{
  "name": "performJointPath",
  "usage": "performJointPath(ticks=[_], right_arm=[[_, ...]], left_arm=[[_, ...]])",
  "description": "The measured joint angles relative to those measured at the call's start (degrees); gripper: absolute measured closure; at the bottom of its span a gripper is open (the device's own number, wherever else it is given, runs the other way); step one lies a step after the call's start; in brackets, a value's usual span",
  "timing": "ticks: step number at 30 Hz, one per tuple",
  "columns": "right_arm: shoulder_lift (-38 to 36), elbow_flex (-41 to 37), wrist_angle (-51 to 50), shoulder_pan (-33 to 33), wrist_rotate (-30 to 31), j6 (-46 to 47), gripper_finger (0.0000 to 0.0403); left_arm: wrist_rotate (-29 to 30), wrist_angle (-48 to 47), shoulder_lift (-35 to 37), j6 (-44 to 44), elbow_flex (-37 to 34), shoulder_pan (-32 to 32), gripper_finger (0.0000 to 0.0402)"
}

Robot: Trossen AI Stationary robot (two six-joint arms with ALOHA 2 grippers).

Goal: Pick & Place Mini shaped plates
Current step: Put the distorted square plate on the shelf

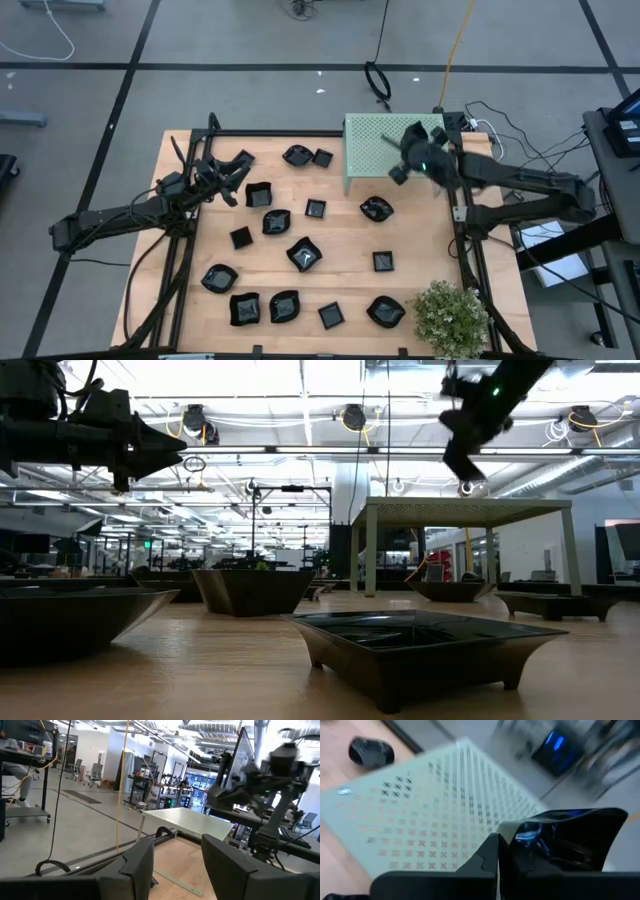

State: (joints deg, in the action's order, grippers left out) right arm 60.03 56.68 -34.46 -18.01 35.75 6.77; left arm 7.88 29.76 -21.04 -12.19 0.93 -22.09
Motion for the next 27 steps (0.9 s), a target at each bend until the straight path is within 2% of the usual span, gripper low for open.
performJointPath(ticks=[2,4,8,12,16,21,27], right_arm=[[1.9,1.6,-2.3,-4.9,-5.4,0.7,0.0403],[4.0,4.0,-5.3,-8.0,-7.1,-0.7,0.0403],[8.3,10.9,-13.3,-11.3,-7.3,-6.9,0.0403],[12.9,17.9,-25.5,-12.7,-7.6,-9.1,0.0403],[16.0,20.6,-35.4,-12.8,-7.9,-11.7,0.0403],[17.9,20.6,-39.0,-12.8,-13.3,-14.4,0.0403],[19.4,20.6,-39.1,-13.2,-13.2,-16.8,0.0402]], left_arm=[[0.0,0.0,0.0,0.0,0.0,0.0,0.0231],[0.0,0.0,0.0,0.0,0.0,0.0,0.0231],[0.0,0.0,0.0,0.0,0.0,0.0,0.0231],[0.0,0.0,0.0,0.0,0.0,0.0,0.0231],[0.0,0.0,0.0,0.0,0.0,0.0,0.0231],[0.0,0.0,0.0,0.0,0.0,0.0,0.0231],[0.0,0.0,0.0,0.0,0.0,0.0,0.0231]])
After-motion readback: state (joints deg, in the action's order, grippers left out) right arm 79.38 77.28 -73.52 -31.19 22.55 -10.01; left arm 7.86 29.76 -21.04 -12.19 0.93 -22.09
